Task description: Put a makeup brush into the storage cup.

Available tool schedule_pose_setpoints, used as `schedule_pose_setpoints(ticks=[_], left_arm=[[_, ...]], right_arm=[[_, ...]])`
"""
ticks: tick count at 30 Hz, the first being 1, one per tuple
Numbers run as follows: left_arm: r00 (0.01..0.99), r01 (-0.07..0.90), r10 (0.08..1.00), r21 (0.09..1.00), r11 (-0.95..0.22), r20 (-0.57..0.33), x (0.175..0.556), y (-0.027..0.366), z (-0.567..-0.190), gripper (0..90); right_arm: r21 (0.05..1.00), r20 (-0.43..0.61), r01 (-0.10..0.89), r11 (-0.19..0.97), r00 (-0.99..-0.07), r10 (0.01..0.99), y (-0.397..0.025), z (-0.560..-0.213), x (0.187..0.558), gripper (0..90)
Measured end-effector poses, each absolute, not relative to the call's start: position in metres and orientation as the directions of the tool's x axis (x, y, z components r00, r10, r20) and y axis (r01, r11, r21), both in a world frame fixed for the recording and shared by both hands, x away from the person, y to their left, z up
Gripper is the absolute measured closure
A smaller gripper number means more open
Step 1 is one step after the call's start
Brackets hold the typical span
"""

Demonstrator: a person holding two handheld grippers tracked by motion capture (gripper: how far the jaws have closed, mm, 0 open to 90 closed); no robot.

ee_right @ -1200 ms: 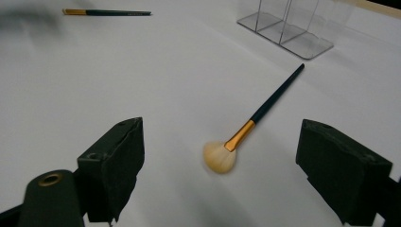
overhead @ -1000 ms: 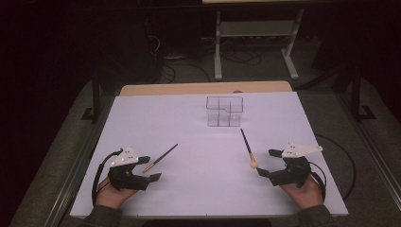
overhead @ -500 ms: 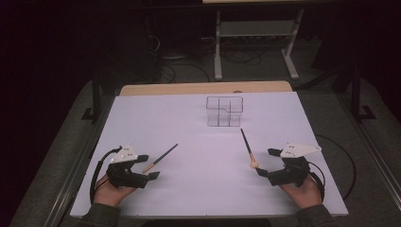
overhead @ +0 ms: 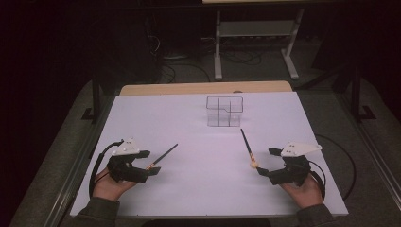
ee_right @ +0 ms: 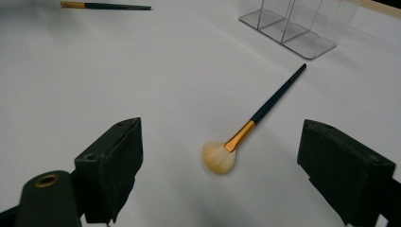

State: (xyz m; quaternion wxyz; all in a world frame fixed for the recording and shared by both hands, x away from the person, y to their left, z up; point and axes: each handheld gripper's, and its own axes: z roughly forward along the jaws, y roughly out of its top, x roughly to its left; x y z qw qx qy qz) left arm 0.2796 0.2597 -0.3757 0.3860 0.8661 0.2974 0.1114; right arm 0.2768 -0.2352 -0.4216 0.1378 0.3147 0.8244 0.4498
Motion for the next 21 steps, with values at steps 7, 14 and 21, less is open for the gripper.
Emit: schedule_pose_setpoints(ticks=[7, 14, 21], left_arm=[[0.794, 0.452, 0.606, 0.709, -0.541, -0.044, 0.286, 0.261, -0.365, 28.0], [0.804, 0.459, 0.591, 0.696, -0.552, -0.062, 0.297, 0.258, -0.361, 32.3], [0.801, 0.467, 0.598, 0.667, -0.580, -0.041, 0.306, 0.250, -0.360, 34.9]], right_arm=[[0.823, 0.060, 0.401, 0.402, -0.766, 0.640, -0.237, -0.422, 0.278, 14.0], [0.821, 0.071, 0.408, 0.399, -0.766, 0.639, -0.237, -0.422, 0.278, 14.0], [0.812, 0.069, 0.409, 0.417, -0.776, 0.626, -0.236, -0.420, 0.277, 14.0]])
